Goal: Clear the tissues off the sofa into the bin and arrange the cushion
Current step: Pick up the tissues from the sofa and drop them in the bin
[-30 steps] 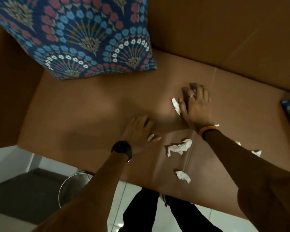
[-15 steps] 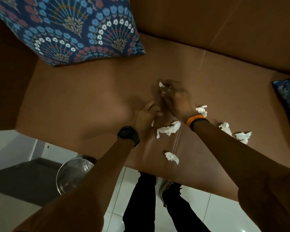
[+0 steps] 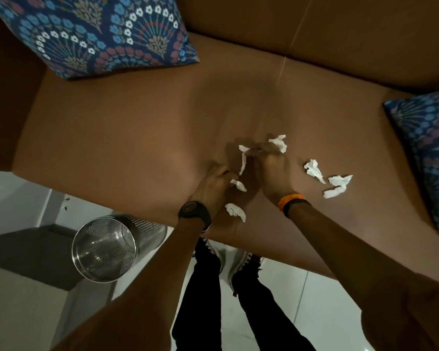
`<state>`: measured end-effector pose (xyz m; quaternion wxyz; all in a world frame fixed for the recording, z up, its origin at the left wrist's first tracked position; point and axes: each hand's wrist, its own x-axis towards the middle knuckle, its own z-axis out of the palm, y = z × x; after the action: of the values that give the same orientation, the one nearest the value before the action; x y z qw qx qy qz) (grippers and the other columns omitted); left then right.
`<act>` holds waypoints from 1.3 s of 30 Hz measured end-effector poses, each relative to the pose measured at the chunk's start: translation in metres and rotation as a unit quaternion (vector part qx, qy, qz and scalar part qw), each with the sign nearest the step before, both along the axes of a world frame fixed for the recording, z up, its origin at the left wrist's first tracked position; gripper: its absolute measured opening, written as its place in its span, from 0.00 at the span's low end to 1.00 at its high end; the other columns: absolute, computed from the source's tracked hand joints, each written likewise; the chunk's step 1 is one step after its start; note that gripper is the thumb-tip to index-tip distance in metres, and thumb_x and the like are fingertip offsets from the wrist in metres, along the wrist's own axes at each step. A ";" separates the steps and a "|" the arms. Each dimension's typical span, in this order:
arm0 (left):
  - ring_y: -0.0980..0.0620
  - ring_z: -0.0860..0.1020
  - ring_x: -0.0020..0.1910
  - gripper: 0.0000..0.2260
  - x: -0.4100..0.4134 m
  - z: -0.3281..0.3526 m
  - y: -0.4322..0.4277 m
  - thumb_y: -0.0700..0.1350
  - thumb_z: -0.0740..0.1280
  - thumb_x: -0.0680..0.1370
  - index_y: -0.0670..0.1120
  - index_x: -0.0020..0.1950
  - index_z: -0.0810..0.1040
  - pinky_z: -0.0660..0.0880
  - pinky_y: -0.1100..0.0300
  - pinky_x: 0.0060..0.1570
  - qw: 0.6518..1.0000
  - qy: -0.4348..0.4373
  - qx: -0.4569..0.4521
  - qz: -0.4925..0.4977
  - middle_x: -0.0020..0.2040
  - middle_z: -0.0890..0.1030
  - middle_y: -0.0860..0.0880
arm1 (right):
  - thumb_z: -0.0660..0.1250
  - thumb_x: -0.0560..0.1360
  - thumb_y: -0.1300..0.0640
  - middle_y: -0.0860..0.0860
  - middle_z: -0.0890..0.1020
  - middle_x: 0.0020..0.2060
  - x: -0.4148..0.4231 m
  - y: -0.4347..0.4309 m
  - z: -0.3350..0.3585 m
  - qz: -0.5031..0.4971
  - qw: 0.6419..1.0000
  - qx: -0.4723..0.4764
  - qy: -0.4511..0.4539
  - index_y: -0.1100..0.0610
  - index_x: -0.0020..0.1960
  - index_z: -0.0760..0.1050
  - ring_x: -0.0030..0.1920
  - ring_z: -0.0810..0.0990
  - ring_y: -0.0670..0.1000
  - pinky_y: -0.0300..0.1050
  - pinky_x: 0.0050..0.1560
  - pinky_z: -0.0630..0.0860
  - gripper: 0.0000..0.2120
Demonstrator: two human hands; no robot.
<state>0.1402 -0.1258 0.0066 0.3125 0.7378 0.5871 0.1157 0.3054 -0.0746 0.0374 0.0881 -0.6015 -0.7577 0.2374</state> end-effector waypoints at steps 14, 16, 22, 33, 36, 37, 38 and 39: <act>0.45 0.80 0.54 0.08 -0.139 0.006 -0.116 0.34 0.65 0.79 0.41 0.56 0.80 0.69 0.68 0.53 0.919 -0.077 0.006 0.386 0.55 0.83 0.41 | 0.68 0.74 0.55 0.53 0.88 0.48 -0.167 -0.095 -0.006 0.030 0.983 -0.048 0.174 0.56 0.47 0.86 0.46 0.85 0.51 0.42 0.48 0.81 0.09; 0.42 0.80 0.53 0.07 -0.174 -0.001 -0.139 0.34 0.64 0.79 0.40 0.55 0.80 0.66 0.66 0.51 0.912 -0.028 0.000 0.410 0.53 0.83 0.39 | 0.71 0.76 0.56 0.55 0.88 0.48 -0.208 -0.120 -0.011 0.062 0.977 -0.097 0.178 0.58 0.48 0.86 0.45 0.86 0.52 0.39 0.48 0.80 0.07; 0.43 0.76 0.60 0.11 -0.259 -0.070 -0.200 0.35 0.61 0.79 0.39 0.60 0.77 0.66 0.65 0.58 0.885 0.038 -0.136 0.443 0.61 0.79 0.39 | 0.64 0.77 0.72 0.59 0.85 0.57 -0.308 -0.194 -0.071 0.135 0.962 -0.199 0.128 0.63 0.55 0.84 0.57 0.83 0.58 0.52 0.61 0.80 0.13; 0.43 0.72 0.67 0.23 -0.280 -0.091 -0.224 0.41 0.70 0.76 0.41 0.70 0.70 0.70 0.55 0.64 0.908 0.014 -0.124 0.401 0.68 0.73 0.40 | 0.64 0.76 0.72 0.58 0.85 0.55 -0.341 -0.212 -0.093 0.041 0.970 -0.135 0.198 0.64 0.53 0.84 0.55 0.84 0.56 0.49 0.61 0.80 0.12; 0.42 0.73 0.64 0.19 -0.249 -0.053 -0.202 0.40 0.70 0.75 0.44 0.66 0.74 0.69 0.56 0.65 0.934 0.012 -0.042 0.353 0.65 0.76 0.41 | 0.65 0.78 0.66 0.53 0.84 0.53 -0.302 -0.195 -0.064 0.001 0.982 -0.038 0.185 0.60 0.49 0.85 0.53 0.82 0.51 0.40 0.50 0.80 0.09; 0.42 0.73 0.63 0.18 -0.234 -0.040 -0.190 0.39 0.69 0.75 0.44 0.65 0.75 0.68 0.57 0.65 0.942 0.002 -0.019 0.335 0.63 0.76 0.41 | 0.65 0.77 0.65 0.53 0.84 0.53 -0.282 -0.187 -0.053 -0.008 0.986 0.005 0.167 0.59 0.48 0.85 0.54 0.81 0.51 0.38 0.48 0.78 0.09; 0.42 0.73 0.62 0.18 -0.218 -0.029 -0.177 0.38 0.69 0.74 0.44 0.64 0.76 0.70 0.54 0.64 0.950 -0.010 -0.002 0.313 0.62 0.76 0.41 | 0.65 0.75 0.66 0.53 0.84 0.53 -0.261 -0.179 -0.043 -0.019 0.989 0.041 0.144 0.58 0.47 0.85 0.55 0.79 0.53 0.38 0.47 0.76 0.10; 0.42 0.73 0.61 0.17 -0.203 -0.021 -0.166 0.38 0.69 0.74 0.44 0.63 0.76 0.73 0.51 0.61 0.957 -0.021 0.009 0.289 0.61 0.76 0.41 | 0.65 0.73 0.66 0.53 0.83 0.54 -0.240 -0.172 -0.037 -0.032 0.990 0.062 0.120 0.58 0.46 0.84 0.56 0.77 0.55 0.42 0.48 0.77 0.10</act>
<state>-0.0626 -0.2914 -0.0143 0.2713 0.5369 0.7674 0.2219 0.0654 -0.2467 0.0004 0.2230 -0.5858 -0.7354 0.2574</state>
